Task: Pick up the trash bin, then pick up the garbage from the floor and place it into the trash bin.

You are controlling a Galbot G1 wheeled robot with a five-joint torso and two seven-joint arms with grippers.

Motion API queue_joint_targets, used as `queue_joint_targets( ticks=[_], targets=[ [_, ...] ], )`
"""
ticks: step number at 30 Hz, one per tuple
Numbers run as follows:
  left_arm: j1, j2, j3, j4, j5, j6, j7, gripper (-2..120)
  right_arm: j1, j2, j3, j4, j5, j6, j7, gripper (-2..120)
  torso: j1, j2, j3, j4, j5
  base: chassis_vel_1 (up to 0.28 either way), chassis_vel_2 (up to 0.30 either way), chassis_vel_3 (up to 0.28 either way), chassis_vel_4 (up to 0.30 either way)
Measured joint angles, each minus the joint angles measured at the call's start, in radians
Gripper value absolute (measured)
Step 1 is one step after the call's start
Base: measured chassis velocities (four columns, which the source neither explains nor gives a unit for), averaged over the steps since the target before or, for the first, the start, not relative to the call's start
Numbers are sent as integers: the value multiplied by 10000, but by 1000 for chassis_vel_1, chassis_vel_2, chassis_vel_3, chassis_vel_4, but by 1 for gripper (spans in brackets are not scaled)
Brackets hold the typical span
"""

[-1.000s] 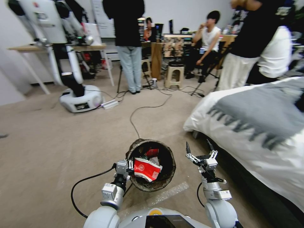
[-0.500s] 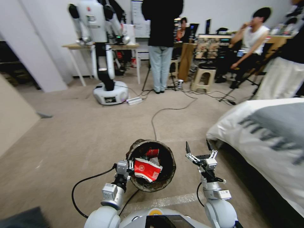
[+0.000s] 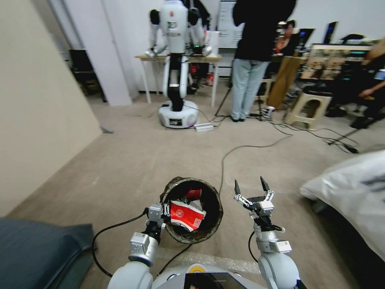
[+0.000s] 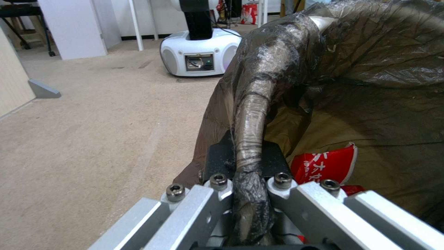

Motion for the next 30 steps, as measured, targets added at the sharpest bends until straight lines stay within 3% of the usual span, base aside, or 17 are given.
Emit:
queue_joint_targets(
  ticks=[14,30],
  targets=[
    [-45,19,23,29,-105,29,-39,1,36,8,-4,16,-4,-18,-57,100,0,0,0,2,-1,0,0,0,0],
    [-552,6,-530,357,-1597,1085,-853,1,-52,131,-28,-58,-104,205,-89,100,0,0,0,3,-1,0,0,0,0]
  ],
)
